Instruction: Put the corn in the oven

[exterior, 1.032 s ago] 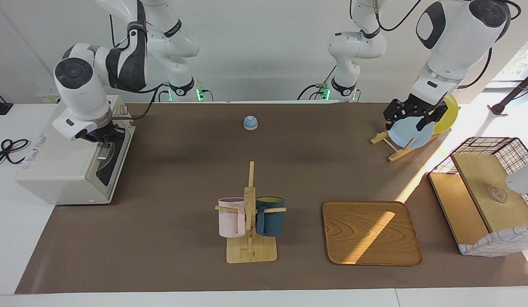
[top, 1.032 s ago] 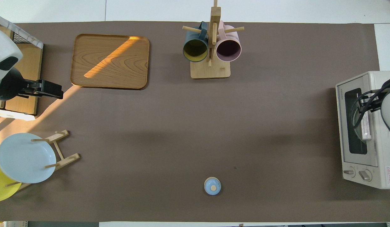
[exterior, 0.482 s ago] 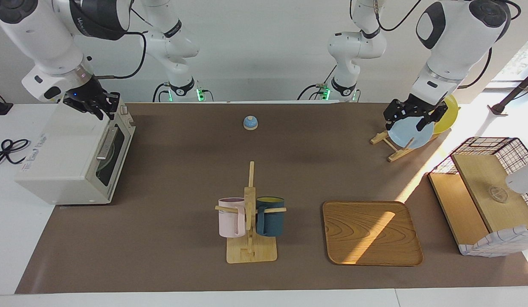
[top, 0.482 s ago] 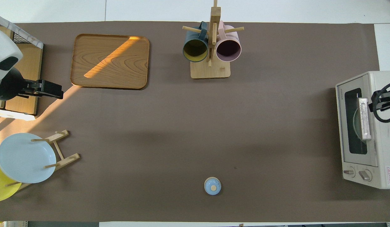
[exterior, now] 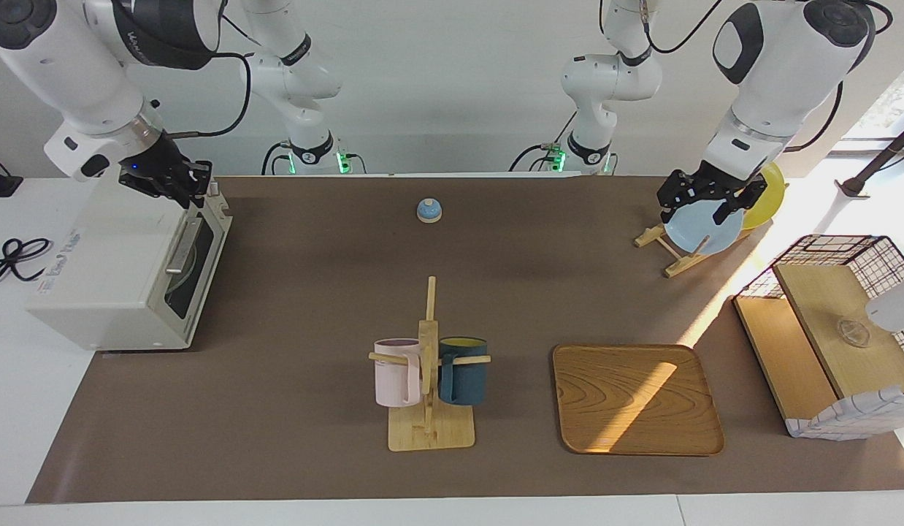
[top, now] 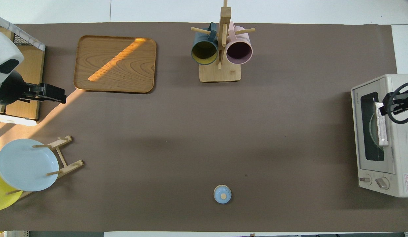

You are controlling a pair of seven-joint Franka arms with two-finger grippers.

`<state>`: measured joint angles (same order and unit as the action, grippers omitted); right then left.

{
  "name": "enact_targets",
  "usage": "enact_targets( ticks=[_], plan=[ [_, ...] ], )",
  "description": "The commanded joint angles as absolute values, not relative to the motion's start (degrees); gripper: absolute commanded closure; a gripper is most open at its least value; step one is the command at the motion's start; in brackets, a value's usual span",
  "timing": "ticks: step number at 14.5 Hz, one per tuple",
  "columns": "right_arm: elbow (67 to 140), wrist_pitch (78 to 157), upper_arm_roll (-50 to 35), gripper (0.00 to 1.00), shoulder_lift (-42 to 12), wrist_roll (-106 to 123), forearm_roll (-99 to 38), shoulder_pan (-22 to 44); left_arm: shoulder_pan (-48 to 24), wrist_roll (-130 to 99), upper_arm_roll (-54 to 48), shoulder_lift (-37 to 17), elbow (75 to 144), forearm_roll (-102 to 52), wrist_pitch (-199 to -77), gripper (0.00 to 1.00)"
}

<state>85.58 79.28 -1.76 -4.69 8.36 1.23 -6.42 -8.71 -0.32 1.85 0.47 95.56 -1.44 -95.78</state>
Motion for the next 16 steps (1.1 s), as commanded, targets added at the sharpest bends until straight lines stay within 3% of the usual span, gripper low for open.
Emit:
enact_targets(
  ticks=[1, 16],
  plan=[
    [83.94, 77.52, -2.46, 0.0, -5.54, 8.35, -0.18, -6.24, -8.53, 0.26, 1.67, 1.41, 96.33, -0.35, -95.98, 0.0],
    [84.11, 78.05, 1.93, 0.0, -5.1, 7.38, 0.62, 0.09, -8.53, 0.26, 1.67, 1.41, 96.33, -0.35, -95.98, 0.0]
  ],
)
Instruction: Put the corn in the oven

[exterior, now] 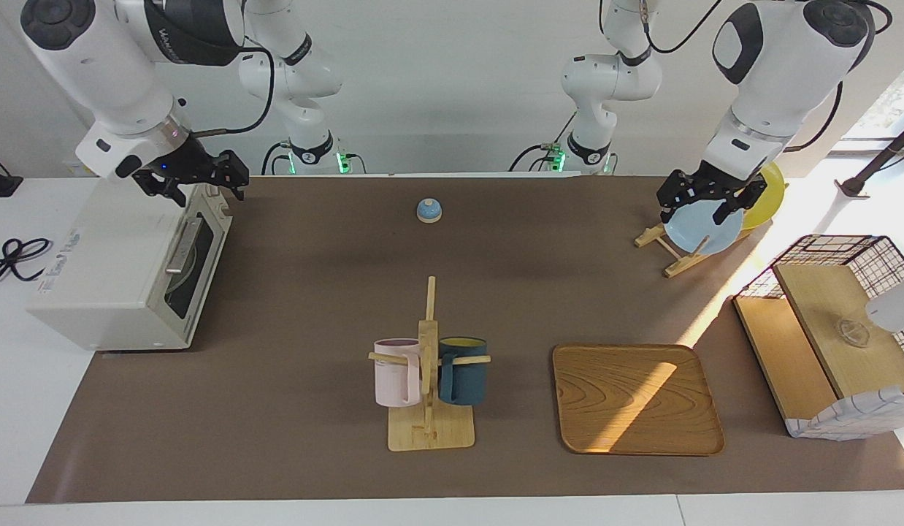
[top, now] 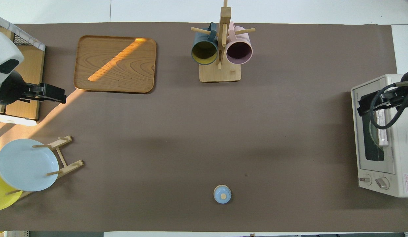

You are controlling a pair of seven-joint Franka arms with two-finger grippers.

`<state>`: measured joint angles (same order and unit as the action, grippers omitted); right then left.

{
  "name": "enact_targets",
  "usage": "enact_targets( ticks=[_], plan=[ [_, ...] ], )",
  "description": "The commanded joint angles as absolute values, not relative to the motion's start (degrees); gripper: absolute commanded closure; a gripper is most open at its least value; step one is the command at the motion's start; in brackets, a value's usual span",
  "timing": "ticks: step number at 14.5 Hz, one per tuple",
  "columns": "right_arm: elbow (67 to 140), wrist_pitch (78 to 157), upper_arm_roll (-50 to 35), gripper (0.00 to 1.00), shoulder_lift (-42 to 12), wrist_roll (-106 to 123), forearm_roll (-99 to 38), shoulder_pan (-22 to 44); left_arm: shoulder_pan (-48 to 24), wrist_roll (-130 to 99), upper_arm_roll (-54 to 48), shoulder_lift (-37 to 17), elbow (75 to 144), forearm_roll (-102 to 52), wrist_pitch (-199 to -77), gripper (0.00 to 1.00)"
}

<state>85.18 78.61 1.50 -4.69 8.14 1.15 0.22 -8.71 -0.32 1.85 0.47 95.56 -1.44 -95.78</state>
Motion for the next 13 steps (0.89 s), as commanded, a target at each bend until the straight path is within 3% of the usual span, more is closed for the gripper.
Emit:
enact_targets(
  ticks=[1, 13],
  plan=[
    [84.02, 78.13, 1.93, 0.0, -5.01, 7.38, 0.53, -0.09, -8.53, 0.26, 1.67, 1.41, 96.33, -0.35, -95.98, 0.0],
    [84.64, 78.22, 2.46, 0.0, -4.75, 7.38, 0.18, -1.67, -8.53, 0.26, 1.67, 1.41, 96.33, -0.35, -96.06, 0.0]
  ],
)
